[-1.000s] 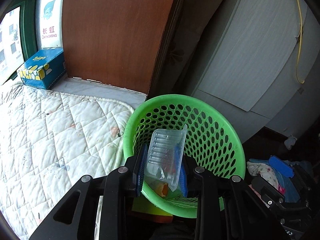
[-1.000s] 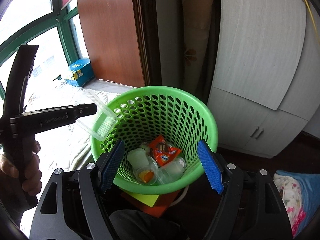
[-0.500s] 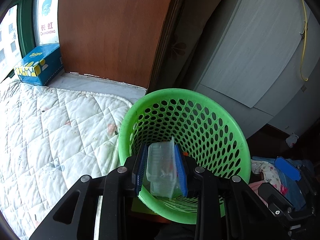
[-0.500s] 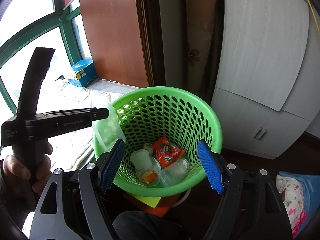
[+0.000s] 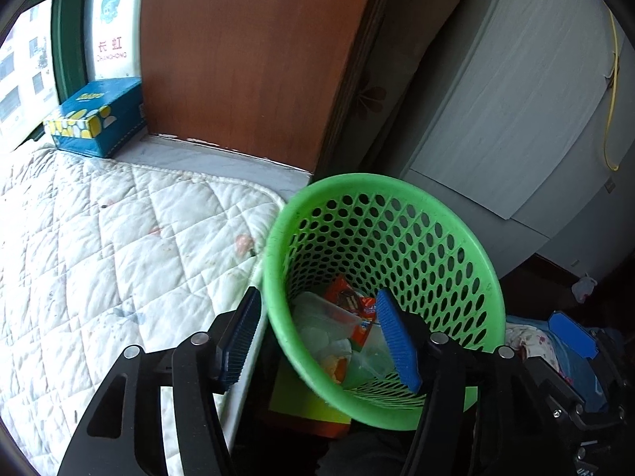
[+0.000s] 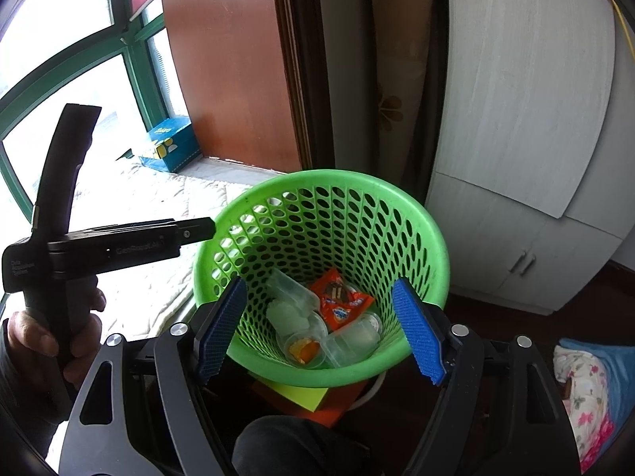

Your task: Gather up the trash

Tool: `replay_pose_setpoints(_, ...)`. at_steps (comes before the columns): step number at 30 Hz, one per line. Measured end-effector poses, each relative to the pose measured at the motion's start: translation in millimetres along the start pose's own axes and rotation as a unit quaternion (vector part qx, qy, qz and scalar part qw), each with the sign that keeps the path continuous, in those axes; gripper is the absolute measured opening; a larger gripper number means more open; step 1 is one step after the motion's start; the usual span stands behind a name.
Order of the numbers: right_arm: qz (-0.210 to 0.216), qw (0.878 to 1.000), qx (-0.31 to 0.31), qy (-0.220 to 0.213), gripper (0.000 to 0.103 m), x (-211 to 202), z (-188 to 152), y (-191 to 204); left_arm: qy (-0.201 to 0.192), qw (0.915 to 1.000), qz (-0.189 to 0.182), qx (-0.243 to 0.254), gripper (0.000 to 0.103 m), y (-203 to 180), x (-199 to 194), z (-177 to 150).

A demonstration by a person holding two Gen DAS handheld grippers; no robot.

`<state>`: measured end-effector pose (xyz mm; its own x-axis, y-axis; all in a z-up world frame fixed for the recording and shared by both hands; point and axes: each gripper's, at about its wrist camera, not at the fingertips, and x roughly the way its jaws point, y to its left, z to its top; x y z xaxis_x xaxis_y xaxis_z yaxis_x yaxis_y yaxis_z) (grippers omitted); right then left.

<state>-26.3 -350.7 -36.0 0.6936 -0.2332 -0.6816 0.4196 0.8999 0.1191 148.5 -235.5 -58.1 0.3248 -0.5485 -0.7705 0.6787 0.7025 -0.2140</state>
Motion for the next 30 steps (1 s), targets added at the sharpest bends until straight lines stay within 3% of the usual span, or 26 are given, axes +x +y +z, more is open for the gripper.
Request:
replay_pose_setpoints(2,0.005,1.000,-0.001,-0.001,0.078,0.0,-0.4,1.6,-0.008,0.9999,0.013,-0.001,0.066,4.3,-6.7,-1.6)
replay_pose_setpoints(4,0.010,1.000,-0.003,-0.002,0.079,0.4,-1.0,3.8,-0.017,0.9994,0.028,-0.007,0.077,10.8,-14.8,-2.6)
replay_pose_setpoints(8,0.019,1.000,-0.007,-0.004,0.082,-0.6,0.1,9.1,-0.033,0.9980,0.049,-0.022,0.084,23.6,-30.5,-4.4)
replay_pose_setpoints(19,0.042,0.999,-0.019,-0.007,0.084,-3.0,2.3,24.5,-0.059,0.9924,0.096,-0.050,0.093,51.5,-65.0,-15.7)
replay_pose_setpoints(30,0.072,0.997,-0.032,-0.008,0.087,-5.3,5.4,37.0,-0.067,0.9837,0.149,-0.076,0.094,64.9,-85.9,-32.4)
